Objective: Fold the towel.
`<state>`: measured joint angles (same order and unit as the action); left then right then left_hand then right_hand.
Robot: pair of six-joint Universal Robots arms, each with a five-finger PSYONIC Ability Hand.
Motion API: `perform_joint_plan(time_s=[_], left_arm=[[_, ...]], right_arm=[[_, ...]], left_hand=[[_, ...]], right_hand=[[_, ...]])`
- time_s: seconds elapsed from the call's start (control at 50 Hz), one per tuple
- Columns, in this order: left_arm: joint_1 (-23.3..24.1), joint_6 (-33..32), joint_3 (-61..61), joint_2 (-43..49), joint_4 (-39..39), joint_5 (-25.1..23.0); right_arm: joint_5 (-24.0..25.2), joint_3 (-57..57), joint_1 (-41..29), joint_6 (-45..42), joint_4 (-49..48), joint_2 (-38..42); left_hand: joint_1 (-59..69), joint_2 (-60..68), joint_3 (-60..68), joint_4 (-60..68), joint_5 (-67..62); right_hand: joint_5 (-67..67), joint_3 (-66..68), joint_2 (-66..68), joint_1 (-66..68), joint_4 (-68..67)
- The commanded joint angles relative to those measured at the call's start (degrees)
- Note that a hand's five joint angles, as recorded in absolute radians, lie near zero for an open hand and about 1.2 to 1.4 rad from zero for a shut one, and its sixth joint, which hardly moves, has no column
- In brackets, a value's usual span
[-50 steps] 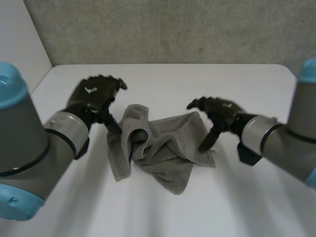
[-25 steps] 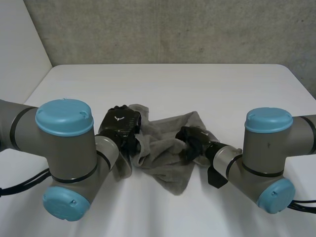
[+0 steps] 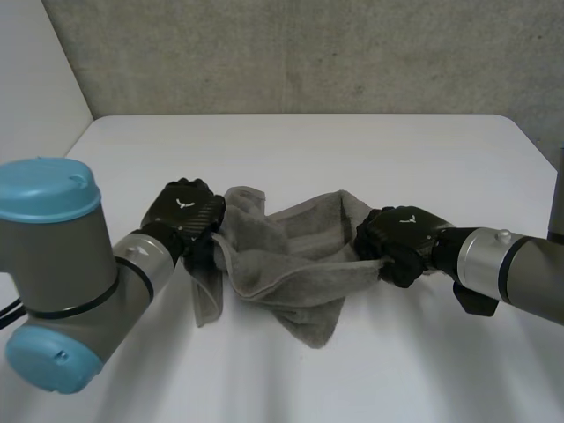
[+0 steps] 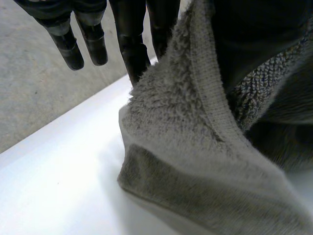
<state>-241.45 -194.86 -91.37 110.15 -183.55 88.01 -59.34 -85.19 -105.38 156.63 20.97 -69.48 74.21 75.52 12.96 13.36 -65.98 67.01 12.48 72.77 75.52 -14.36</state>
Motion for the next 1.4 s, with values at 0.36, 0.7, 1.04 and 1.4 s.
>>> perform_joint_plan(time_s=[0.36, 0.7, 1.04, 1.4], left_arm=[[-4.2, 1.9, 19.1, -9.9, -33.2, -3.1], [-11.6, 1.4, -6.9, -7.2, -23.4, -10.1], [-7.4, -9.0, -15.0, 0.7, -20.7, -8.7], [-7.5, -9.5, -12.8, 5.0, -21.6, 4.4]], right_arm=[[-17.1, 54.3, -3.8, 25.7, -15.1, 3.6], [-9.5, 10.3, -2.1, -1.3, -12.3, -1.4], [-8.9, -12.2, -2.0, -1.3, -28.3, -1.1], [-8.4, -10.7, 2.6, -1.5, -21.2, -4.3]], left_hand=[[5.8, 4.5, -3.0, -3.4, -4.0], [5.8, 4.5, -3.0, -3.4, -4.0], [5.8, 4.5, -3.0, -3.4, -4.0], [-48.2, -49.5, -3.0, -3.4, 50.0]], right_hand=[[3.0, -2.5, 7.2, 4.5, 4.4], [3.0, -2.5, 7.2, 4.5, 4.4], [3.0, -2.5, 7.2, 4.5, 4.4], [3.0, -2.5, 7.2, 4.5, 4.4]])
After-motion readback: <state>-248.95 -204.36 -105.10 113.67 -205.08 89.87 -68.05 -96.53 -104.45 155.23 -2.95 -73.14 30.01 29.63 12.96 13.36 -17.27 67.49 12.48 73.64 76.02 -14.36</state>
